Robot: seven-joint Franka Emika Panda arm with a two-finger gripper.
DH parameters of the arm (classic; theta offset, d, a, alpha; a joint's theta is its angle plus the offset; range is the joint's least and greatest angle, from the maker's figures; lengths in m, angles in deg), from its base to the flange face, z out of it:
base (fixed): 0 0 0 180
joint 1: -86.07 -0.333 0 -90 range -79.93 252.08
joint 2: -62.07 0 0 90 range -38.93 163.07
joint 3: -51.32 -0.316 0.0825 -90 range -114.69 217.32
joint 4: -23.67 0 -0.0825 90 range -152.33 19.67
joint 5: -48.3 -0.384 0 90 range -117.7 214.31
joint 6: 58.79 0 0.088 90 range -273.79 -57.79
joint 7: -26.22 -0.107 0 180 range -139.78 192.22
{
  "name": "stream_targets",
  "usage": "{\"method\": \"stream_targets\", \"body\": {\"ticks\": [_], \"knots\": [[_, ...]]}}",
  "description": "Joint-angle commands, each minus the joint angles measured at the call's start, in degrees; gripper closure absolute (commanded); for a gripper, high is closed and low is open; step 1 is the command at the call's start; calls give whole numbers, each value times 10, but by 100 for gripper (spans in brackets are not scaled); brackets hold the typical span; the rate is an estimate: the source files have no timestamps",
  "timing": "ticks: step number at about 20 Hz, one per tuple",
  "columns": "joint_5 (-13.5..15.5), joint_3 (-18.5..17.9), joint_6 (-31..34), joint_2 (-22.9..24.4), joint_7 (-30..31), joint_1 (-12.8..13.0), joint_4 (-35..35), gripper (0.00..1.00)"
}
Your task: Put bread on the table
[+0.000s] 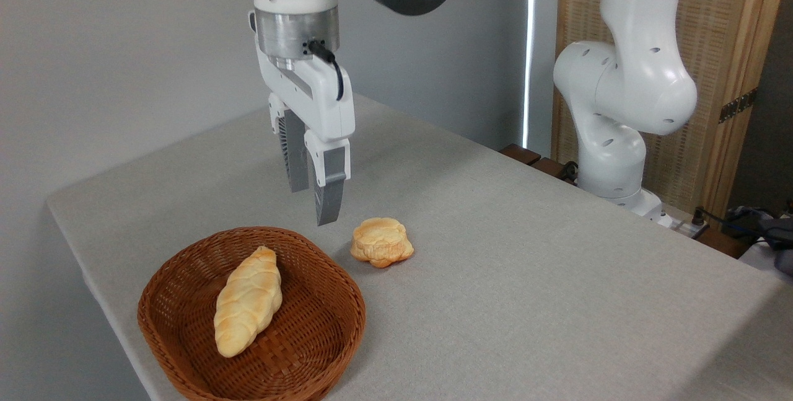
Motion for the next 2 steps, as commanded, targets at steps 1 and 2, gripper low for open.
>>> {"method": "stream_targets", "body": {"ticks": [1, 2], "knots": [[5, -16, -2, -25, 7, 3, 32, 0], [5, -17, -2, -25, 5, 3, 32, 0]]}}
